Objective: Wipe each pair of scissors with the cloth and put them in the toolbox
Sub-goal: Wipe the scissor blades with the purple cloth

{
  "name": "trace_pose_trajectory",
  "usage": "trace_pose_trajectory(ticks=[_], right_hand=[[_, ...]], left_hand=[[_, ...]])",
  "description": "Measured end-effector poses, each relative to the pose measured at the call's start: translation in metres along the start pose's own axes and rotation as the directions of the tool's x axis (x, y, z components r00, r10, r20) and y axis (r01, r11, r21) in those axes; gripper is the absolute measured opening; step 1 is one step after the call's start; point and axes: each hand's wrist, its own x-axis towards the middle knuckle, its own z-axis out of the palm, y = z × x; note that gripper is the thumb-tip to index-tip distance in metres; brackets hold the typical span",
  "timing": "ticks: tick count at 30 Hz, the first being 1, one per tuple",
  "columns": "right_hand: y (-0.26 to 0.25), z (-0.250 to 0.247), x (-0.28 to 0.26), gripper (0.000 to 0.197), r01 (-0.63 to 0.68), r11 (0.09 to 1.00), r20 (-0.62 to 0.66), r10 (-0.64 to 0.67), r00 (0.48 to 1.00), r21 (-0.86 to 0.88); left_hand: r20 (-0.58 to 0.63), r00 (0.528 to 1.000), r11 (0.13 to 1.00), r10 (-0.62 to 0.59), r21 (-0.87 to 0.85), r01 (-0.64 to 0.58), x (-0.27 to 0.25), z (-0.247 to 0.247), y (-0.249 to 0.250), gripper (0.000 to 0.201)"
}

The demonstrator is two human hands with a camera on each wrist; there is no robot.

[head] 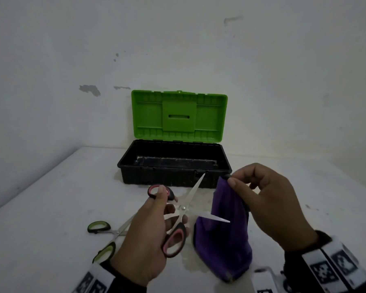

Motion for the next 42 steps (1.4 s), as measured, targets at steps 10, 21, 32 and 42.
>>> trace_pose_trajectory(ticks=[10,21,32,42], right_hand=[[-0.03,0.023,-0.015,0.008,0.294,0.949,0.253,-0.257,0.933,-0.119],[-0.027,0.051,-0.031,0.02,0.027,0.999,0.153,-0.02,0.988,-0.044],[-0.021,0.051,-0.021,0.015,-0.087,0.994,0.004,0.087,0.996,0.06],[-0.02,0.05,-0.022,0.017,-0.054,0.998,0.039,0.053,0.998,0.018]], left_hand=[[0.022,0.939,0.904,0.343,0.263,-0.337,-0.006,0.015,-0.001,0.023],[0.036,0.863,0.786,0.504,0.395,-0.475,-0.007,0.017,-0.008,0.03],[0.063,0.879,0.786,0.473,0.421,-0.453,-0.003,0.016,-0.012,0.037],[0.06,0.88,0.779,0.471,0.439,-0.448,-0.001,0.015,-0.013,0.037]])
